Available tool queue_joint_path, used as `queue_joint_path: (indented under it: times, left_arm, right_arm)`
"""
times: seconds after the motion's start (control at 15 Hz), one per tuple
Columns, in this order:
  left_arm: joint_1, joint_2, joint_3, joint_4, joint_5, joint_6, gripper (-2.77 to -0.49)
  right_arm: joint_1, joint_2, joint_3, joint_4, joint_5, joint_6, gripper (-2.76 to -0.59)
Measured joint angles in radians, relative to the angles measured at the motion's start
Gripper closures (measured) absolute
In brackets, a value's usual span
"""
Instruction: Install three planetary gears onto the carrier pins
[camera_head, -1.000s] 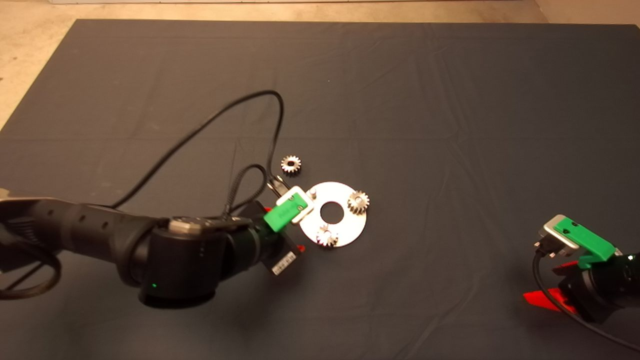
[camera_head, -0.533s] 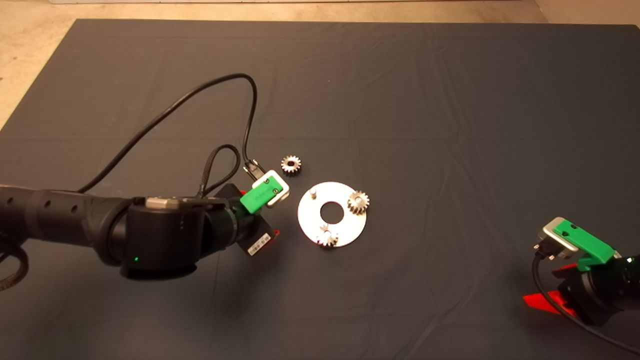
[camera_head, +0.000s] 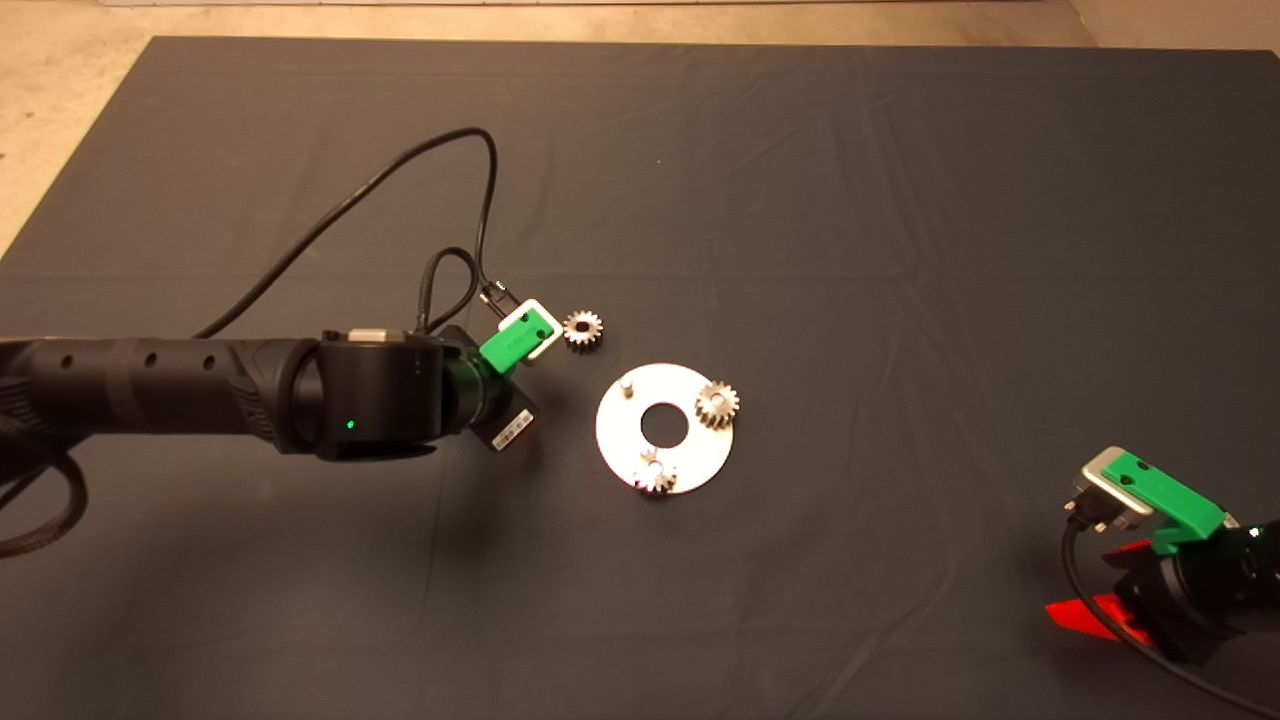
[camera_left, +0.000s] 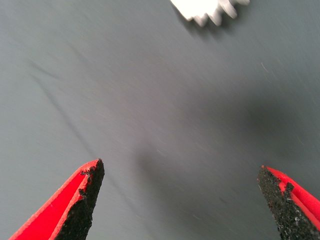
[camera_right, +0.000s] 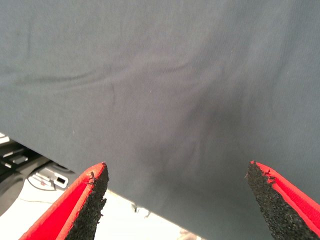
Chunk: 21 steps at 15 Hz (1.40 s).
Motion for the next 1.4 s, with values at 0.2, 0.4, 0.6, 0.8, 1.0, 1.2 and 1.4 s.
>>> queue_joint_path:
  times: [0.2, 0.4, 0.6, 0.8, 1.0, 1.2, 1.4]
  left_arm:
    - [-0.033, 0.001, -0.015, -0.024, -0.005, 0.001, -2.17]
    - [-0.033, 0.001, -0.056, -0.040, -0.083, 0.001, -2.17]
    - [-0.033, 0.009, -0.108, -0.052, -0.158, 0.000, -2.17]
    - [-0.033, 0.040, -0.117, -0.060, -0.171, -0.008, -2.17]
    - [-0.033, 0.058, -0.132, -0.061, -0.182, -0.030, -2.17]
    - [-0.033, 0.059, -0.167, -0.062, -0.233, -0.030, -2.17]
    - [-0.033, 0.065, -0.184, -0.062, -0.251, -0.030, -2.17]
  right_arm:
    - [0.000, 0.001, 0.000, 0.000, 0.000, 0.000, -2.05]
    - [0.000, 0.001, 0.000, 0.000, 0.000, 0.000, -2.05]
    - [0.000, 0.000, 0.000, 0.000, -0.001, 0.000, -2.05]
    - [0.000, 0.000, 0.000, 0.000, -0.001, 0.000, -2.05]
    - [-0.003, 0.000, 0.000, 0.000, -0.003, 0.000, -2.05]
    - [-0.003, 0.000, 0.000, 0.000, -0.003, 0.000, -2.05]
    - [-0.003, 0.000, 0.000, 0.000, -0.003, 0.000, -2.05]
